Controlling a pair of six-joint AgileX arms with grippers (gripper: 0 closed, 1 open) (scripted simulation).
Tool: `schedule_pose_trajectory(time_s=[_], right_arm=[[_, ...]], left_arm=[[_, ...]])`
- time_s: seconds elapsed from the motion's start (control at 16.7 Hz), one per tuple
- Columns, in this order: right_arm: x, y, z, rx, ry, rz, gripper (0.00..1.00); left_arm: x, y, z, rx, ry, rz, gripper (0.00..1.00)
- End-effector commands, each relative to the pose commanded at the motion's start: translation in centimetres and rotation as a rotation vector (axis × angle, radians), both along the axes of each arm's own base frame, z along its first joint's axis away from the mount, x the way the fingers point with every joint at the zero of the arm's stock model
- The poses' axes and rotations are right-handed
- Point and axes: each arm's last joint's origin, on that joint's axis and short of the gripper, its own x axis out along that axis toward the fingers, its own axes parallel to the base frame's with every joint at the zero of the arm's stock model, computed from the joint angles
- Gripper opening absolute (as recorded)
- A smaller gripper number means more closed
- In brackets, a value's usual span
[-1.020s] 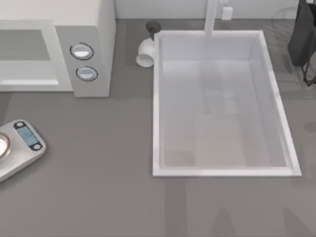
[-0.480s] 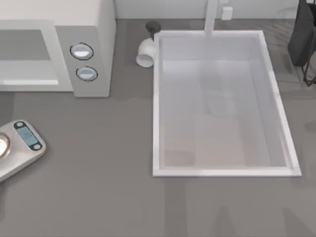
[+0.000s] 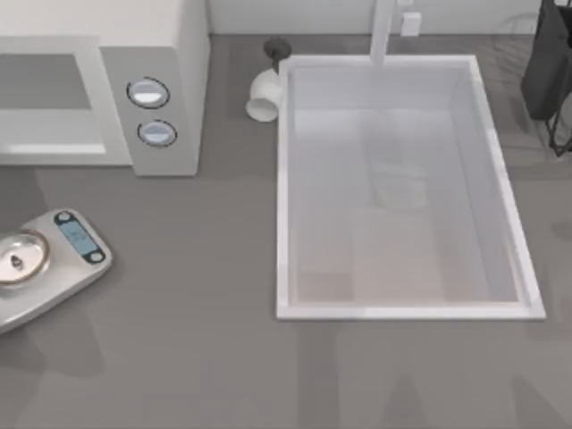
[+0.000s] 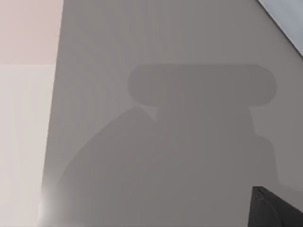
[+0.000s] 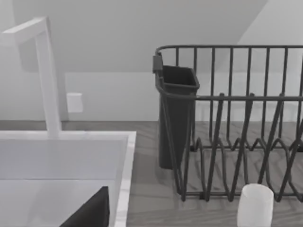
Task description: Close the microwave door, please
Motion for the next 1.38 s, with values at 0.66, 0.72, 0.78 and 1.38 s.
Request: schedule_pose_trajectory(time_s=[0.66, 0.72, 0.78, 1.38], right_arm=[[0.0, 0.0, 0.0, 0.0, 0.0, 0.0, 1.0], [0.0, 0.0, 0.0, 0.0, 0.0, 0.0, 1.0], [0.0, 0.0, 0.0, 0.0, 0.0, 0.0, 1.0], [0.0, 0.0, 0.0, 0.0, 0.0, 0.0, 1.0]], left_arm=[[-0.1, -9.1, 0.0, -0.009, 0.002, -0.001, 0.0], [-0.3, -9.7, -0.1, -0.008, 0.002, 0.002, 0.0], [-0.3, -9.9, -0.1, -0.008, 0.002, 0.003, 0.0], [0.8, -13.8, 0.9, 0.041, -0.001, 0.018, 0.0]])
